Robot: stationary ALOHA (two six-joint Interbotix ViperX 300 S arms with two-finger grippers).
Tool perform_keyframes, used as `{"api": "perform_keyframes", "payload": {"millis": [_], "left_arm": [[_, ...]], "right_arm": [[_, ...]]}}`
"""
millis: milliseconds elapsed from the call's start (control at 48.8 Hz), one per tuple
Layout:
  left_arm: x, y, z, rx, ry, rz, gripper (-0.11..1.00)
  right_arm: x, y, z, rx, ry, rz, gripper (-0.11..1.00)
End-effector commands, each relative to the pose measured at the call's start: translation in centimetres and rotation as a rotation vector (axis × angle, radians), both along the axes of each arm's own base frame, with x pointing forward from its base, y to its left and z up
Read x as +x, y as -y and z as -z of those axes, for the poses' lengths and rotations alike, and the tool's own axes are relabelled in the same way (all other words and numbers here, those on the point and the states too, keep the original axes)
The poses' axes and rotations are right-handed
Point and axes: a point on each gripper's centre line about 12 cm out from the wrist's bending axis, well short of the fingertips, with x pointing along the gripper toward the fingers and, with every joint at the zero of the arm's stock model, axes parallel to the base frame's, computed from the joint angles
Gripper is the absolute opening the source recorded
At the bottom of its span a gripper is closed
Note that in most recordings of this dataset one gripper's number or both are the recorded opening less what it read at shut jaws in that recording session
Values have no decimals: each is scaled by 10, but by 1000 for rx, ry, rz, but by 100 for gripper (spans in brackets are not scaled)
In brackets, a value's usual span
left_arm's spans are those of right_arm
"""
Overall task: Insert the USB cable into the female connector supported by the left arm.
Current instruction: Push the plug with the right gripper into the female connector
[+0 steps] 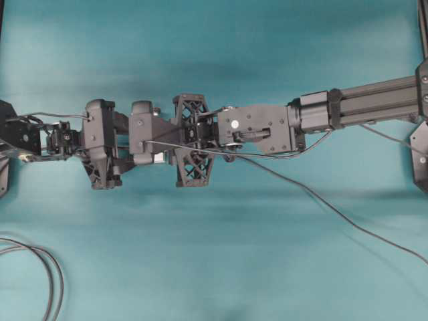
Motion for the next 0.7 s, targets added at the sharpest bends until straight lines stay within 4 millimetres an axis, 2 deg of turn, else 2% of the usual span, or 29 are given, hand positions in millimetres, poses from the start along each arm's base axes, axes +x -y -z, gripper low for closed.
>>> {"api": "perform_keyframes", "payload": {"millis": [0,677], "left_arm": [[24,12,-4,9,36,52,72],[38,19,-3,10,7,81,72]], "right_arm": [[10,-4,-23,-6,65,-14,22],[13,-7,-27,-50,71,-77,22]]}}
